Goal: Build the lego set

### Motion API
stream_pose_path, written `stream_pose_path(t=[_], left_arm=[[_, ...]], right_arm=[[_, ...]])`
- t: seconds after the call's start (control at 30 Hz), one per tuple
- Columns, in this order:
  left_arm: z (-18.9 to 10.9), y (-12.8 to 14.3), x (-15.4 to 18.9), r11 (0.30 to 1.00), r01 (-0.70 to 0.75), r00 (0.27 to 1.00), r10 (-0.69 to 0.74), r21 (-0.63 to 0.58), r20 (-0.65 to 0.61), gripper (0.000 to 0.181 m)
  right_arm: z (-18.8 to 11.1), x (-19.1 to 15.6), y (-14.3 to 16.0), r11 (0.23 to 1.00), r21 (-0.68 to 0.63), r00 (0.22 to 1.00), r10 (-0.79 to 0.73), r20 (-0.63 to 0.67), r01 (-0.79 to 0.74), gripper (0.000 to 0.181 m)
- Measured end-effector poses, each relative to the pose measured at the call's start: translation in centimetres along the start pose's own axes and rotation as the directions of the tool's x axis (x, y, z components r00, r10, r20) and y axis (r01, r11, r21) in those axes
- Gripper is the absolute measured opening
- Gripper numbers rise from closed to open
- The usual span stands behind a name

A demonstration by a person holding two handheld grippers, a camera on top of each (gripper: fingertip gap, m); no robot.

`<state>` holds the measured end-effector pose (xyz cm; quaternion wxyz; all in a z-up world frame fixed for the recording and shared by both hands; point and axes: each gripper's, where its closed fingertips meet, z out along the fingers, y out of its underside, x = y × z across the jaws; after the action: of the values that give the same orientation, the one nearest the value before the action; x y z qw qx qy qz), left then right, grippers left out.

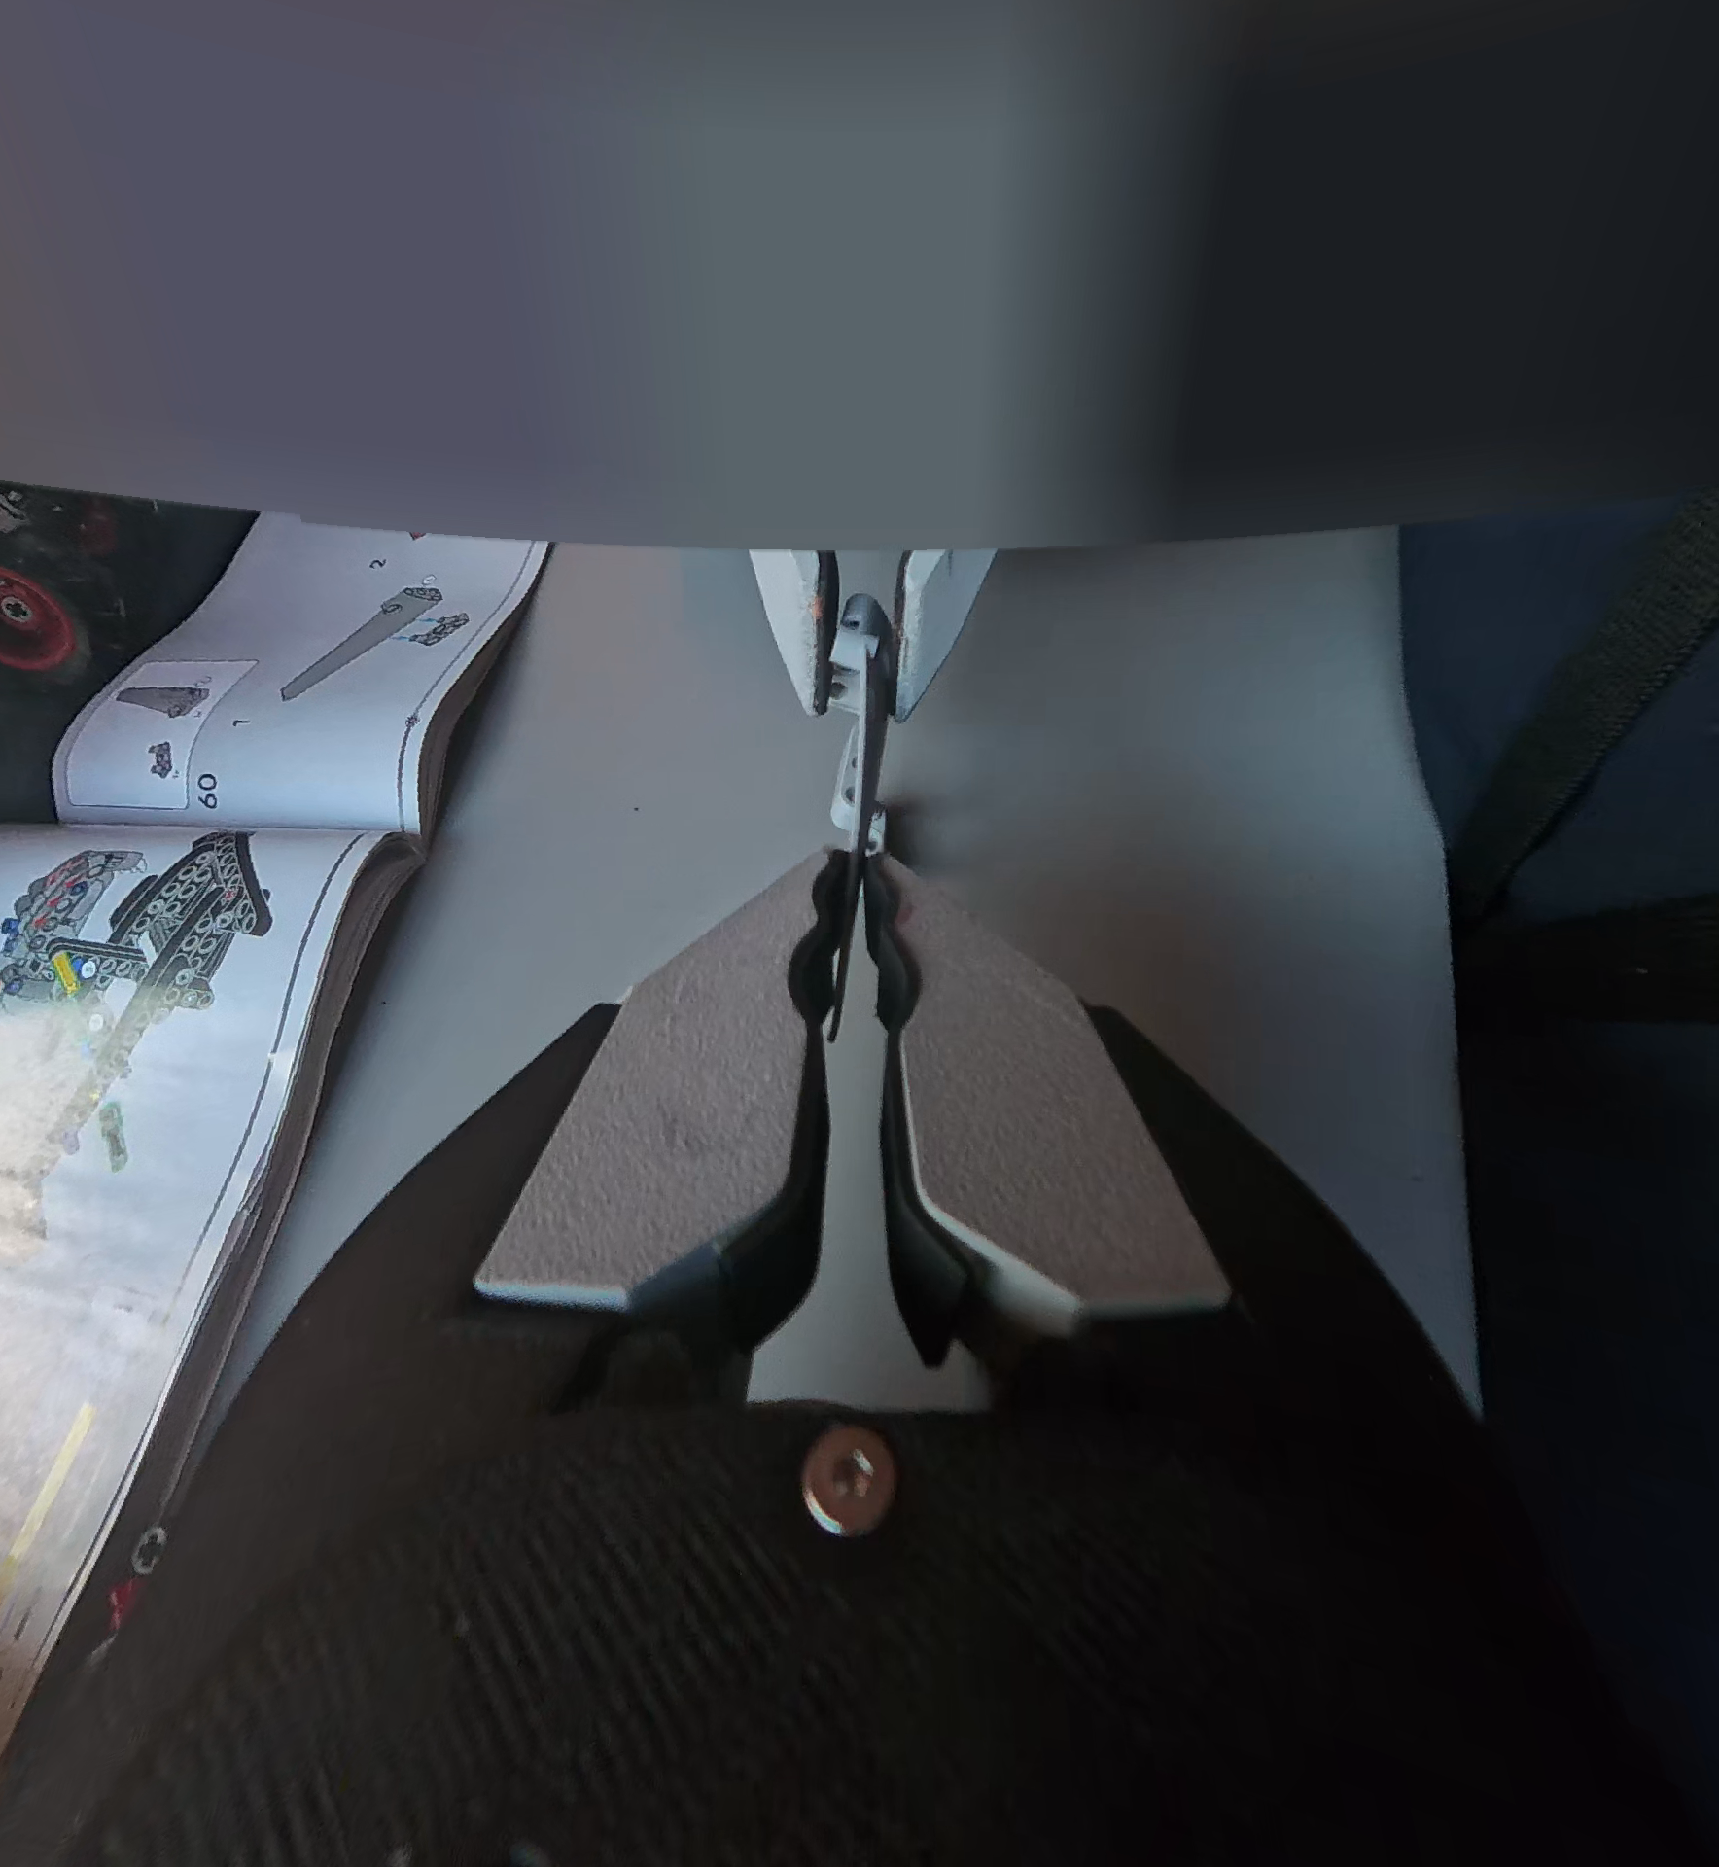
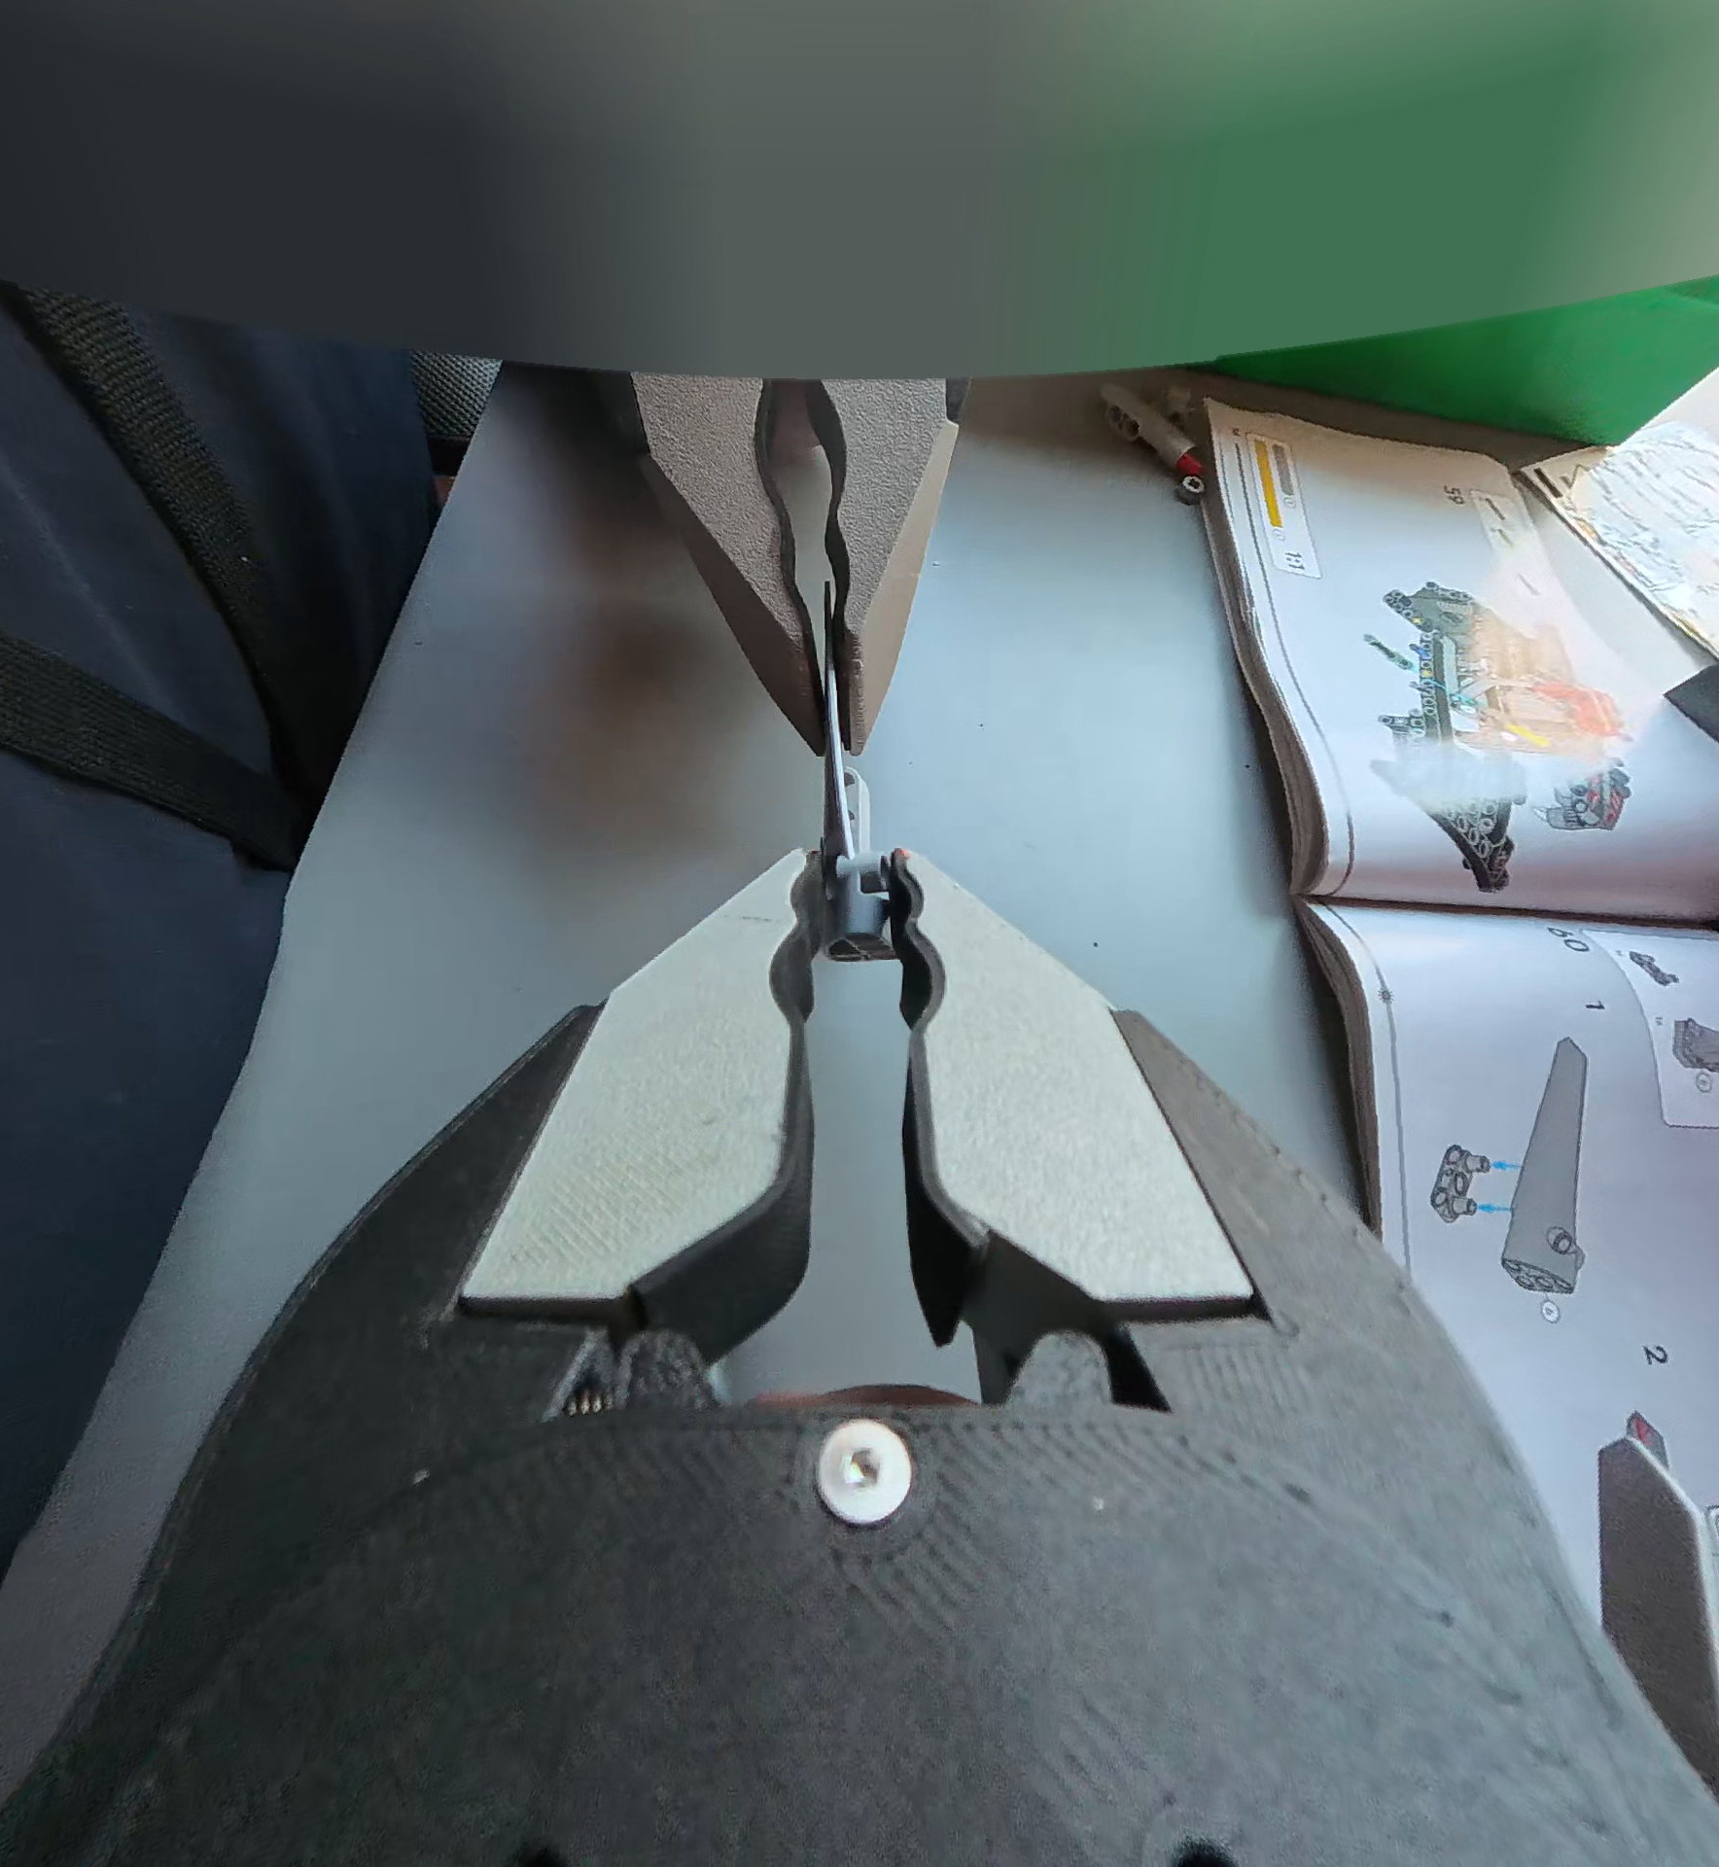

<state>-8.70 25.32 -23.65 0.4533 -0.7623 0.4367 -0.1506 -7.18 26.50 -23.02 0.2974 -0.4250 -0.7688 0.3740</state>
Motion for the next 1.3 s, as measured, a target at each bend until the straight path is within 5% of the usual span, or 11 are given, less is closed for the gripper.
stream_pose_path(t=[1.17, 1.3], left_arm=[[0.2, 0.3, 0.3, 0.990, 0.134, 0.985, -0.137, -0.030, -0.107, 0.000], [0.2, 0.1, 0.7, 0.987, 0.160, 0.976, -0.162, -0.026, -0.144, 0.000]], right_arm=[[0.6, -0.2, -0.5, 0.990, 0.000, 0.986, 0.143, 0.082, -0.143, 0.010], [0.4, -0.1, -0.8, 0.998, -0.029, 0.998, 0.057, 0.031, -0.056, 0.016]])
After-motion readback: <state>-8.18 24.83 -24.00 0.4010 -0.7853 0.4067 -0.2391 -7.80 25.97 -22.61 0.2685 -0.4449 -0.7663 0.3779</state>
